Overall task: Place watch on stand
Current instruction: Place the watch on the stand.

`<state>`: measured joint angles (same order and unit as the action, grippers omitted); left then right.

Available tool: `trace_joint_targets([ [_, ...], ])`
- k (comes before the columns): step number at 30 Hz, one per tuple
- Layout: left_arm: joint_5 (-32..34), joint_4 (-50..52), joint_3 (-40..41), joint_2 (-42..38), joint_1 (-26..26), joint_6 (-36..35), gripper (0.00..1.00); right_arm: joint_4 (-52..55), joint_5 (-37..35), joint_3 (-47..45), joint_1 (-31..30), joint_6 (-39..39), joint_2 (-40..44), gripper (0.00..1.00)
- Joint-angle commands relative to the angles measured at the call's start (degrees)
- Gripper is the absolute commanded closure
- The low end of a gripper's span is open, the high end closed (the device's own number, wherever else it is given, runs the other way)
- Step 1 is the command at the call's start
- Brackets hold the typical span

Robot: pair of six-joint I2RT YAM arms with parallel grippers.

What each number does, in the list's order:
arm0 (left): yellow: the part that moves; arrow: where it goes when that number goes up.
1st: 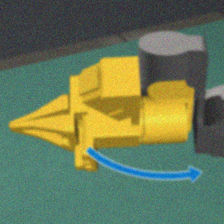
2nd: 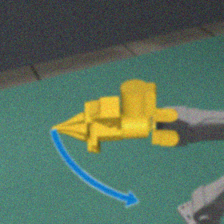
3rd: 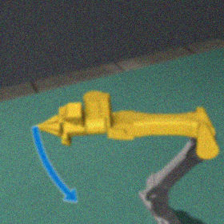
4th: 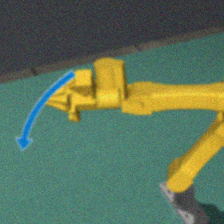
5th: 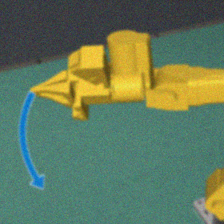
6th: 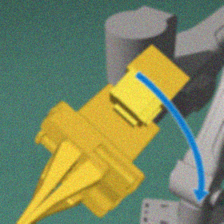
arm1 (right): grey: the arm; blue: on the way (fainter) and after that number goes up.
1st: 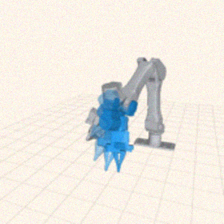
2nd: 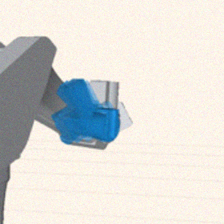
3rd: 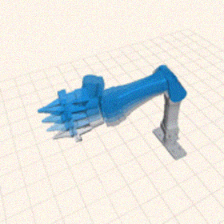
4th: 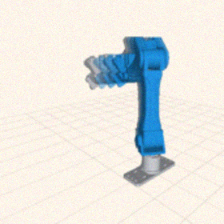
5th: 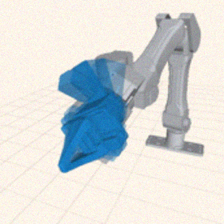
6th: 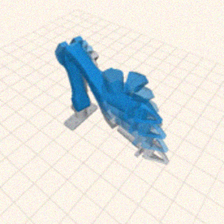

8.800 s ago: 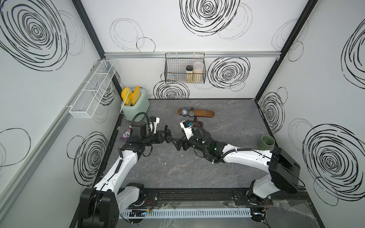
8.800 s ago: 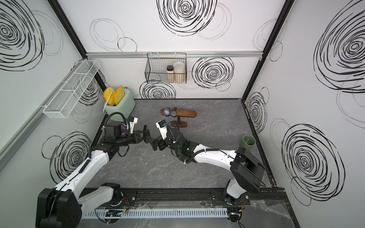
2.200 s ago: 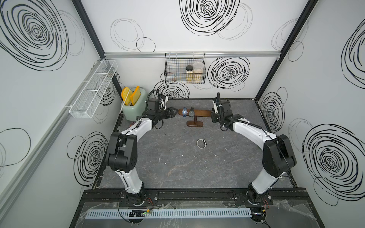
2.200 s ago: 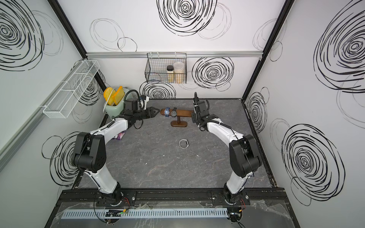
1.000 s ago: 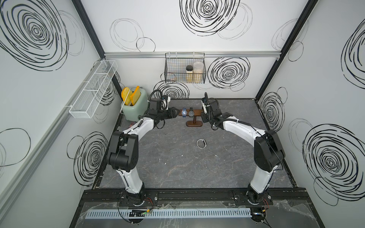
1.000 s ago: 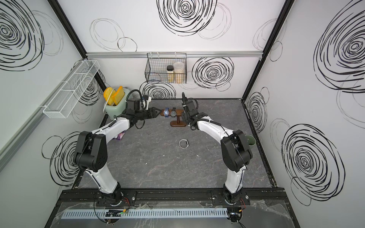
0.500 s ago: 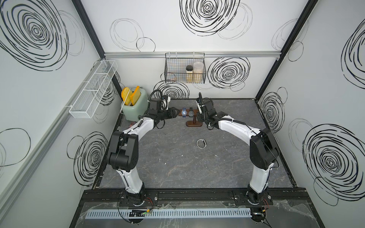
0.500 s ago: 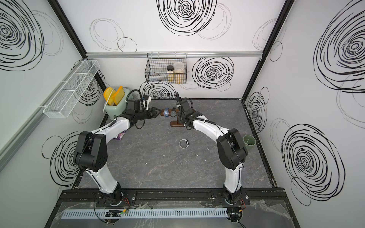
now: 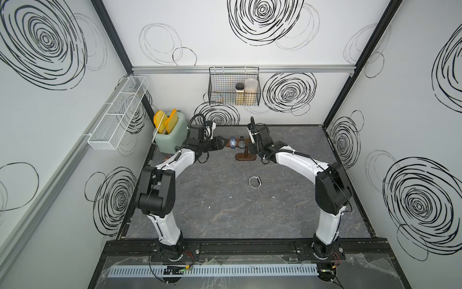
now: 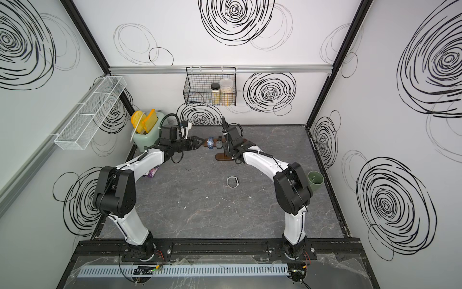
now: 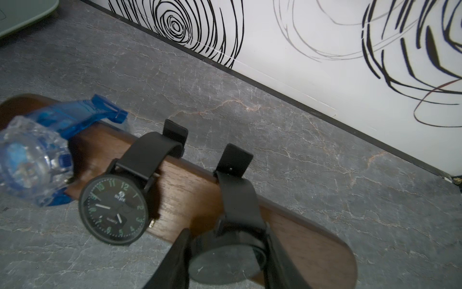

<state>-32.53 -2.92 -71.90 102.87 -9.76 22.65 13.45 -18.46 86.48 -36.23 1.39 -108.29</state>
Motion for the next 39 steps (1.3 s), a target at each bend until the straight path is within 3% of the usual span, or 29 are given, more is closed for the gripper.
trace_joint_targets([
  [1, -0.9, -0.7, -1.9, 0.8, -0.2, -0.6, 0.46, 0.3, -0.8, 2.0, -0.5, -1.0, -0.2, 0.56],
  [18, -1.2, -0.5, -2.1, 1.1, -0.2, -0.6, 0.46, -2.6, -1.0, 2.7, -0.9, -2.0, -0.6, 0.42],
  [26, -1.3, -0.2, -2.3, 0.9, -0.2, -0.6, 0.46, -7.1, -4.9, -1.6, -1.1, -2.9, 6.6, 0.33],
  [30, 0.3, 1.4, -2.9, 0.5, 0.0, -1.1, 0.46, -4.3, -5.3, -7.4, -1.0, 1.1, 14.4, 0.25],
  [35, 5.4, 6.8, -4.2, -1.1, 1.3, -1.5, 0.46, 1.9, 3.0, -21.9, -1.1, 10.7, 24.0, 0.24],
  [39, 5.9, 7.5, -2.8, -3.7, 2.9, 0.3, 0.46, -2.6, 12.1, -35.5, -1.2, 16.8, 27.9, 0.25],
])
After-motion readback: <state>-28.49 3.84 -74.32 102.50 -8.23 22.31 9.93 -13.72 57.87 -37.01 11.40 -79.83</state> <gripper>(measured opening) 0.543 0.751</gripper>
